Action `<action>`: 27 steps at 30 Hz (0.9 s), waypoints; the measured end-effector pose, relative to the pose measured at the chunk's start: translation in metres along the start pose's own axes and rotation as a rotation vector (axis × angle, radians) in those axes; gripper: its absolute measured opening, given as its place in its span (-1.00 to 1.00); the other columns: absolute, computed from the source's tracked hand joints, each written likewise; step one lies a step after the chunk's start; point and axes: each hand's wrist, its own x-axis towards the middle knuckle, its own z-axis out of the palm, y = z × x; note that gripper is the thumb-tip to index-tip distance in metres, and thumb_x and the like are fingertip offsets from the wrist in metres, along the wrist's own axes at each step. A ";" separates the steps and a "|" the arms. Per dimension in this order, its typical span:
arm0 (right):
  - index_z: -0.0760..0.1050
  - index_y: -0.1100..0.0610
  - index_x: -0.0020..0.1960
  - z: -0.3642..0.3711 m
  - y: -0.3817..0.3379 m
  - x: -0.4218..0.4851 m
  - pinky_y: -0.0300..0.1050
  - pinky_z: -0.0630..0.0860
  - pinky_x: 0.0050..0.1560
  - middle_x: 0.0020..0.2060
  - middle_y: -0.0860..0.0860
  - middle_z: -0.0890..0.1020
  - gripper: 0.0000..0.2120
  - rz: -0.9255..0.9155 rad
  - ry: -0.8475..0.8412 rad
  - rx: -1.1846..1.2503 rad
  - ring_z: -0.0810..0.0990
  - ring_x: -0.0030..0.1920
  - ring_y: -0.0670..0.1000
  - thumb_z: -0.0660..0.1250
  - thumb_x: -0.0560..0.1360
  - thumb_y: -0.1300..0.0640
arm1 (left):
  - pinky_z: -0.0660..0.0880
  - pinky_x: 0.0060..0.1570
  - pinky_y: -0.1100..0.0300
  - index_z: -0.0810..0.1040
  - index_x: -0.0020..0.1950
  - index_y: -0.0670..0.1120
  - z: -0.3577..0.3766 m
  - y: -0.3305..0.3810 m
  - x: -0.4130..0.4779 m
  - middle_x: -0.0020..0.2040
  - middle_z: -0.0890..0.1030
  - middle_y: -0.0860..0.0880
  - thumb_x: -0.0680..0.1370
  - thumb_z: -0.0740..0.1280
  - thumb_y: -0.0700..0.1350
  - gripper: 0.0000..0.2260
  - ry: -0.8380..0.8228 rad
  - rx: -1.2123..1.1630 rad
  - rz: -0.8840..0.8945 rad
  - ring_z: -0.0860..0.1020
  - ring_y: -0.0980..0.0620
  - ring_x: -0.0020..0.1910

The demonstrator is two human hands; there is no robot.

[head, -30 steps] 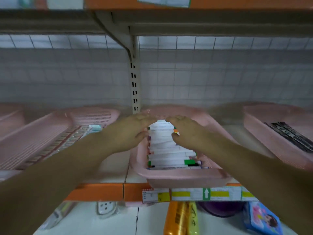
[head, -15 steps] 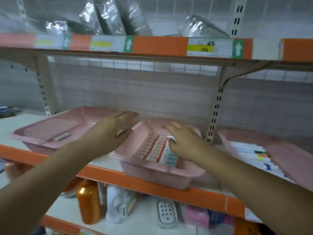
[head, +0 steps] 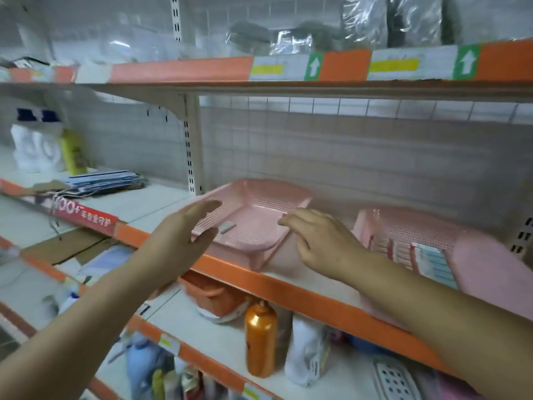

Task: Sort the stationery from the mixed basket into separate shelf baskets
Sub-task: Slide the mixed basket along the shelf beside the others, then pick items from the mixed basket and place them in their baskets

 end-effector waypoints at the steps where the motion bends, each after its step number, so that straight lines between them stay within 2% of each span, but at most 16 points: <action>1: 0.57 0.24 0.09 0.006 0.002 0.007 0.10 0.58 -0.04 -0.03 0.15 0.63 -0.57 0.000 -0.007 -0.009 0.62 -0.04 0.21 0.16 0.27 0.32 | 0.26 -0.02 0.48 0.35 0.40 -0.01 0.001 -0.008 -0.001 0.32 0.45 0.04 0.55 0.27 -0.17 -0.59 -0.013 -0.003 -0.006 0.41 0.17 0.14; 4: 0.60 0.23 0.02 0.021 0.011 0.029 0.07 0.59 -0.13 -0.11 0.13 0.65 -0.60 -0.015 -0.027 -0.057 0.65 -0.14 0.17 0.20 0.23 0.33 | 0.25 0.01 0.47 0.35 0.40 0.02 0.005 -0.034 0.001 0.35 0.42 0.09 0.56 0.26 -0.16 -0.59 -0.043 -0.011 -0.024 0.44 0.08 0.23; 6: 0.58 0.23 0.08 0.031 0.023 0.046 0.08 0.56 0.00 -0.02 0.14 0.64 -0.59 0.021 -0.052 -0.066 0.62 -0.04 0.19 0.15 0.28 0.32 | 0.30 -0.10 0.51 0.35 0.40 0.03 0.004 -0.051 0.010 0.34 0.43 0.11 0.56 0.27 -0.15 -0.59 -0.042 -0.008 -0.022 0.49 0.10 0.14; 8: 0.53 0.19 0.18 0.043 0.040 0.067 0.09 0.49 0.13 0.10 0.12 0.59 -0.58 0.059 -0.061 -0.069 0.56 0.10 0.18 0.13 0.37 0.32 | 0.31 -0.13 0.52 0.36 0.40 0.00 0.002 -0.066 0.026 0.30 0.46 0.09 0.55 0.27 -0.16 -0.60 -0.042 0.000 -0.020 0.44 0.16 0.09; 10: 0.45 0.14 0.28 0.059 0.060 0.090 0.07 0.40 0.23 0.20 0.07 0.52 -0.58 0.097 -0.141 -0.094 0.47 0.22 0.13 0.14 0.46 0.32 | 0.32 -0.03 0.38 0.36 0.40 -0.01 0.003 -0.082 0.046 0.23 0.49 0.08 0.55 0.26 -0.15 -0.60 -0.052 0.004 -0.026 0.40 0.17 0.07; 13: 0.38 0.10 0.36 0.089 0.086 0.127 0.01 0.36 0.25 0.24 0.06 0.47 -0.57 0.177 -0.294 -0.142 0.41 0.27 0.12 0.17 0.50 0.28 | 0.38 0.07 0.19 0.39 0.38 0.00 0.012 -0.105 0.082 0.17 0.53 0.03 0.55 0.28 -0.16 -0.61 -0.063 0.005 -0.030 0.47 0.07 0.09; 17: 0.37 0.11 0.35 0.122 0.114 0.164 0.02 0.43 0.19 0.26 0.13 0.46 -0.56 0.350 -0.458 -0.108 0.43 0.25 0.15 0.19 0.48 0.26 | 0.31 -0.02 0.31 0.40 0.37 0.00 0.039 -0.127 0.115 0.13 0.52 0.08 0.55 0.28 -0.16 -0.62 -0.132 -0.007 -0.052 0.43 0.13 -0.01; 20: 0.43 0.12 0.29 0.132 0.123 0.177 -0.02 0.51 0.09 0.22 0.13 0.49 -0.64 0.447 -0.606 -0.120 0.51 0.13 0.13 0.20 0.50 0.23 | 0.29 0.04 0.37 0.39 0.38 -0.01 0.059 -0.140 0.124 0.27 0.50 0.05 0.54 0.30 -0.16 -0.59 -0.263 -0.013 0.019 0.49 0.09 0.15; 22: 0.49 0.12 0.23 0.136 0.122 0.178 -0.09 0.52 -0.02 0.16 0.10 0.54 -0.69 0.474 -0.735 -0.169 0.55 0.07 0.09 0.22 0.50 0.23 | 0.26 0.13 0.35 0.32 0.42 -0.01 0.070 -0.146 0.133 0.33 0.45 0.02 0.54 0.31 -0.11 -0.55 -0.400 0.022 0.048 0.43 0.05 0.28; 24: 0.50 0.11 0.21 0.139 0.120 0.178 -0.12 0.51 -0.11 0.13 0.07 0.55 -0.69 0.478 -0.798 -0.194 0.57 0.04 0.07 0.23 0.48 0.26 | 0.23 0.23 0.32 0.17 0.49 0.01 0.080 -0.150 0.149 0.41 0.36 0.01 0.52 0.34 -0.05 -0.41 -0.587 0.088 0.048 0.35 0.03 0.36; 27: 0.46 0.05 0.27 0.141 0.120 0.177 -0.13 0.52 -0.05 0.17 0.04 0.52 -0.61 0.476 -0.828 -0.216 0.57 0.07 0.05 0.25 0.47 0.28 | 0.23 0.33 0.15 -0.09 0.54 -0.02 0.100 -0.151 0.176 0.49 0.23 -0.05 0.43 0.44 0.00 -0.13 -0.869 0.256 0.033 0.28 -0.03 0.42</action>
